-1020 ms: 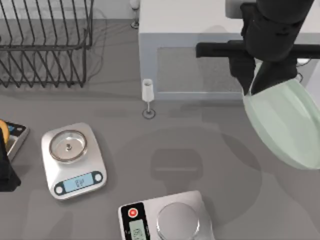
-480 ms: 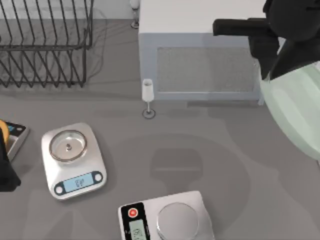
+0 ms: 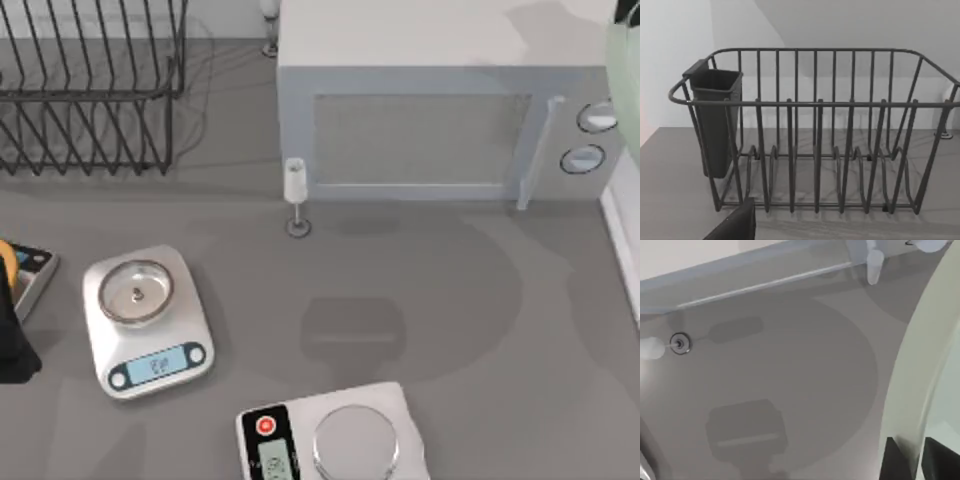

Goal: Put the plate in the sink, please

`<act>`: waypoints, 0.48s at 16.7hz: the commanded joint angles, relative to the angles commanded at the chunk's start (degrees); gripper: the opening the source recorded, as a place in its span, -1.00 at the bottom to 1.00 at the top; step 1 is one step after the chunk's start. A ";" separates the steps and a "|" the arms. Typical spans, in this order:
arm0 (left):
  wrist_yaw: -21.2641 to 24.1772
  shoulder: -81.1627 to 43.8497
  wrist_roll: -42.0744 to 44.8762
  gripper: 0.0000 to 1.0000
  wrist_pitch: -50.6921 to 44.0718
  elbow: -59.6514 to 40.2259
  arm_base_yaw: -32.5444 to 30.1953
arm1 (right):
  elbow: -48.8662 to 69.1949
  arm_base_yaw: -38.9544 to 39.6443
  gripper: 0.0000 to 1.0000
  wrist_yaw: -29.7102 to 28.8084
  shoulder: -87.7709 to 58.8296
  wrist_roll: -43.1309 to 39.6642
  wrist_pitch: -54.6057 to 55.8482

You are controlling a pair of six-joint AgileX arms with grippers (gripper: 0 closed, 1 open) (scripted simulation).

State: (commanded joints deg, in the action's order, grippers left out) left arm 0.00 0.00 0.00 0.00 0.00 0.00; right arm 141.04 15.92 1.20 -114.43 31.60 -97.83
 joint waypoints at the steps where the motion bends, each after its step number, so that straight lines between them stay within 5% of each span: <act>1: 0.00 0.00 0.00 1.00 0.00 0.00 0.00 | 3.98 -3.38 -1.00 0.32 -2.37 -1.54 0.26; 8: 0.00 0.00 0.00 1.00 0.00 0.00 0.00 | 22.76 -18.72 -1.00 -0.14 -29.82 -24.26 -0.91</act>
State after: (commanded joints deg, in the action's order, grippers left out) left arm 0.00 0.00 0.00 0.00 0.00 0.00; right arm 163.80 -2.80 1.06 -144.25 7.33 -98.74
